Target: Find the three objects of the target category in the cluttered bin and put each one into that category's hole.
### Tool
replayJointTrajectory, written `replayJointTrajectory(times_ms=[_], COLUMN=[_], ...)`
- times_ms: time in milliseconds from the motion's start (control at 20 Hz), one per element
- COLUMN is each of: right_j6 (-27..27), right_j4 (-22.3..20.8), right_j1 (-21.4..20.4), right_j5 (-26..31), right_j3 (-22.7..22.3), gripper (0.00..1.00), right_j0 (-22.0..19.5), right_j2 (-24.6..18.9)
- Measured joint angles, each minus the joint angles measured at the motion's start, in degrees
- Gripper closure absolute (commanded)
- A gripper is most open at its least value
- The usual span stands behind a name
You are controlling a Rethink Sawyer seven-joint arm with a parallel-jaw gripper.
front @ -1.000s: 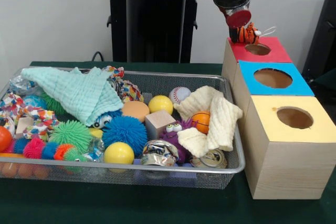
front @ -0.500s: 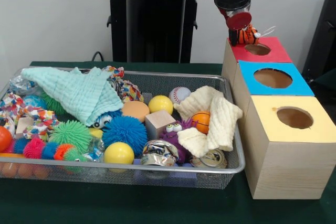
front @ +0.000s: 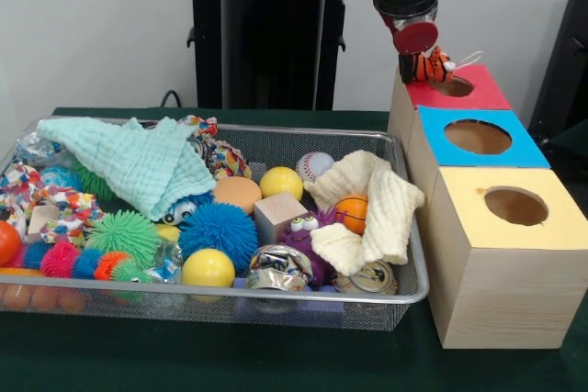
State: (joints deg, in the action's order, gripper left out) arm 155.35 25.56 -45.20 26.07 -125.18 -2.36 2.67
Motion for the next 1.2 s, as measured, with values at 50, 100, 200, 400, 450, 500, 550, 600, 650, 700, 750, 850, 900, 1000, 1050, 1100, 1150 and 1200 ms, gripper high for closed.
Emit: replayJointTrajectory(times_ms=[50, 100, 200, 400, 450, 500, 550, 600, 650, 700, 750, 850, 900, 1000, 1050, 1100, 1150, 1200], right_j6=[0.0, 0.0, 0.0, 0.0, 0.0, 0.0, 0.0, 0.0, 0.0, 0.0, 0.0, 0.0, 0.0, 0.0, 0.0, 0.0, 0.0, 0.0], right_j4=[0.4, 0.7, 1.5, 3.3, 3.6, 3.8, 4.0, 4.2, 4.2, 4.4, 4.5, 4.8, 4.9, 5.0, 5.1, 5.1, 5.3, 5.3], right_j1=[0.0, 0.0, 0.0, -0.1, -0.1, -0.1, -0.1, 0.0, 0.0, 0.1, 0.2, 0.7, 1.0, 1.3, 1.3, 1.3, 1.5, 1.6], right_j5=[-0.2, -0.2, -0.3, -0.3, -0.3, -0.3, -0.4, -0.5, -0.6, -0.7, -0.9, -1.4, -1.5, -1.5, -1.5, -1.5, -1.5, -1.5], right_j3=[0.0, 0.0, 0.0, 0.1, 0.3, 0.5, 0.8, 1.0, 1.3, 1.6, 2.0, 3.3, 3.7, 4.2, 4.3, 4.4, 4.7, 4.9], gripper=[1.0, 1.0, 1.0, 1.0, 1.0, 1.0, 1.0, 1.0, 1.0, 1.0, 1.0, 1.0, 1.0, 0.0, 0.0, 0.0, 0.0, 0.0], right_j0=[0.0, 0.0, 0.0, 0.0, 0.2, 0.3, 0.6, 0.8, 1.0, 1.3, 1.7, 2.6, 3.0, 3.4, 3.5, 3.6, 3.8, 3.9], right_j2=[0.1, 0.1, 0.1, 0.3, 0.5, 0.7, 1.1, 1.3, 1.5, 1.8, 2.1, 2.8, 3.2, 3.6, 3.6, 3.7, 4.0, 4.1])
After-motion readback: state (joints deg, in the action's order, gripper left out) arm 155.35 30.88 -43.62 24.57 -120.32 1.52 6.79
